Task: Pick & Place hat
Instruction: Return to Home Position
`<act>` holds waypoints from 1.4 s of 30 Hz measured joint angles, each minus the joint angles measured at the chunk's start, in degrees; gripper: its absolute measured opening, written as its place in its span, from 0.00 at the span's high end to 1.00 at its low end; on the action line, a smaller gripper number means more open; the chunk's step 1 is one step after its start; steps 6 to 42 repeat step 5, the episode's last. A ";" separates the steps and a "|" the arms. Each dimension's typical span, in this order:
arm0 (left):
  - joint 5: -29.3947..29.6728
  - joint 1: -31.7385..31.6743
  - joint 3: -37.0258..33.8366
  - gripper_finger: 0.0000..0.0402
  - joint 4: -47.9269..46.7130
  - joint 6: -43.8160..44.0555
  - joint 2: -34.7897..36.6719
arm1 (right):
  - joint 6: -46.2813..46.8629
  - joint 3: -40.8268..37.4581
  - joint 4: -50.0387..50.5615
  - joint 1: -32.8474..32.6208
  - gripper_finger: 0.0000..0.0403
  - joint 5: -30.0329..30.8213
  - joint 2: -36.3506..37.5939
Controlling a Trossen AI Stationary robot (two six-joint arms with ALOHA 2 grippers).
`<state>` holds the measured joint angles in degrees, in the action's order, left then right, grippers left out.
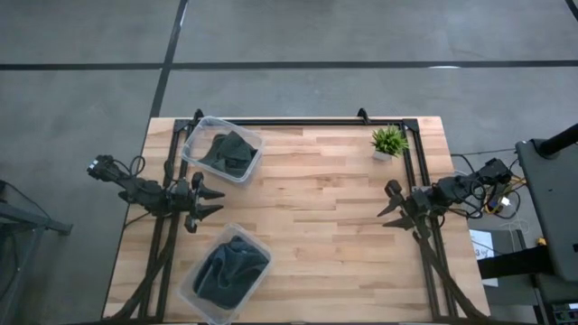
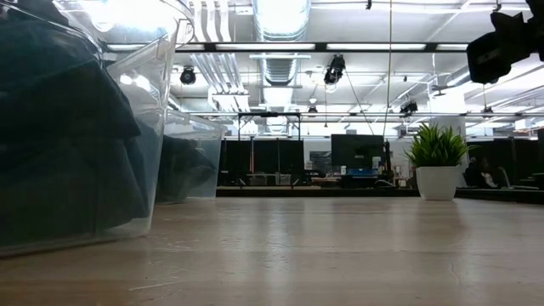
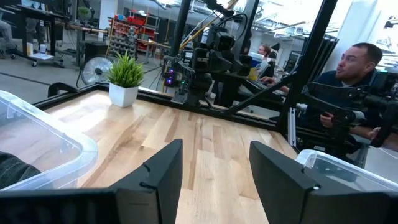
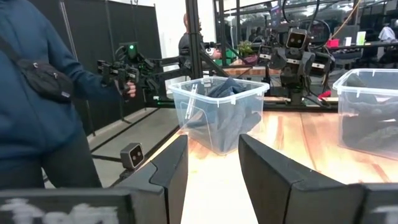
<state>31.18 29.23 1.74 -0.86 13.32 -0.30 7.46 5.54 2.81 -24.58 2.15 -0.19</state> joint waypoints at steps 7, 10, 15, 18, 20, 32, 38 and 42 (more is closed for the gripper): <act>0.00 0.00 0.00 0.55 0.00 0.16 0.00 | 0.00 0.00 -0.02 0.00 0.67 0.00 0.00; 0.00 0.00 0.00 0.55 0.00 0.16 0.00 | 0.00 0.00 -0.02 0.00 0.67 0.00 0.00; 0.00 0.00 0.00 0.55 0.00 0.16 0.00 | 0.00 0.00 -0.02 0.00 0.67 0.00 0.00; 0.00 0.00 0.00 0.55 0.00 0.16 0.00 | 0.00 0.00 -0.02 0.00 0.67 0.00 0.00; 0.00 0.00 0.00 0.55 0.00 0.16 0.00 | 0.00 0.00 -0.02 0.00 0.67 0.00 0.00; 0.00 0.00 0.00 0.55 0.00 0.16 0.00 | 0.00 0.00 -0.02 0.00 0.67 0.00 0.00; 0.00 0.00 0.00 0.55 0.00 0.16 0.00 | 0.00 0.00 -0.02 0.00 0.67 0.00 0.00; 0.00 0.00 0.00 0.55 0.00 0.16 0.00 | 0.00 0.00 -0.02 0.00 0.67 0.00 0.00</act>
